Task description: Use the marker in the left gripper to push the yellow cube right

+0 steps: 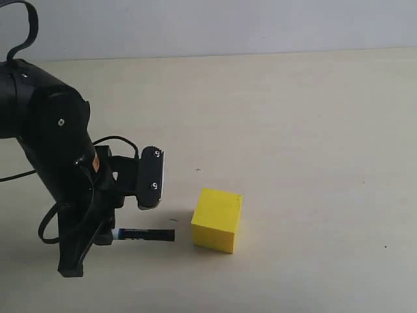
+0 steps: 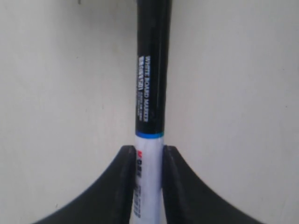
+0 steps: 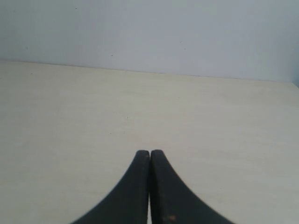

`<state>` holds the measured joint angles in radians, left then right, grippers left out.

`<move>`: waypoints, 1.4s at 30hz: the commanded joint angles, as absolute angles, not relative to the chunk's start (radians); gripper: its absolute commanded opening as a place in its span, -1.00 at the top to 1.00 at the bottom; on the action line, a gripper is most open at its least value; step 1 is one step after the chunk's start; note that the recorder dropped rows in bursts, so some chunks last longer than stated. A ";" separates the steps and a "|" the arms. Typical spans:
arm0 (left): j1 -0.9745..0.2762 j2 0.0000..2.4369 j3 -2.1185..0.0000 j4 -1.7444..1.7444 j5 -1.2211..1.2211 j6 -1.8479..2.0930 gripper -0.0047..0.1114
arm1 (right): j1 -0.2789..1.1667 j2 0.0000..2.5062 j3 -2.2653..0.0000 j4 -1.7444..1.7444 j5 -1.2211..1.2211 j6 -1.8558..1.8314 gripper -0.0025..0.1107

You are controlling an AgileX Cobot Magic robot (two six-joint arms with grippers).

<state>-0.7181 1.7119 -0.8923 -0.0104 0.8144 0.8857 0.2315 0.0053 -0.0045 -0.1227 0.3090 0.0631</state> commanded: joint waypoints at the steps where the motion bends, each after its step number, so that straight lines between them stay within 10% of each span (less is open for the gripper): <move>1: -0.714 1.711 -0.899 -0.009 0.806 0.876 0.92 | 0.232 0.000 0.000 -0.119 0.305 0.055 0.96; 42: -0.755 1.811 -0.899 0.087 0.655 0.758 0.92 | 0.232 0.000 0.000 -0.119 0.298 0.055 0.96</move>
<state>-0.7608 1.8091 -0.8937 0.0794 0.6566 0.7671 0.2315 0.0053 -0.0045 -0.1227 0.3090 0.0631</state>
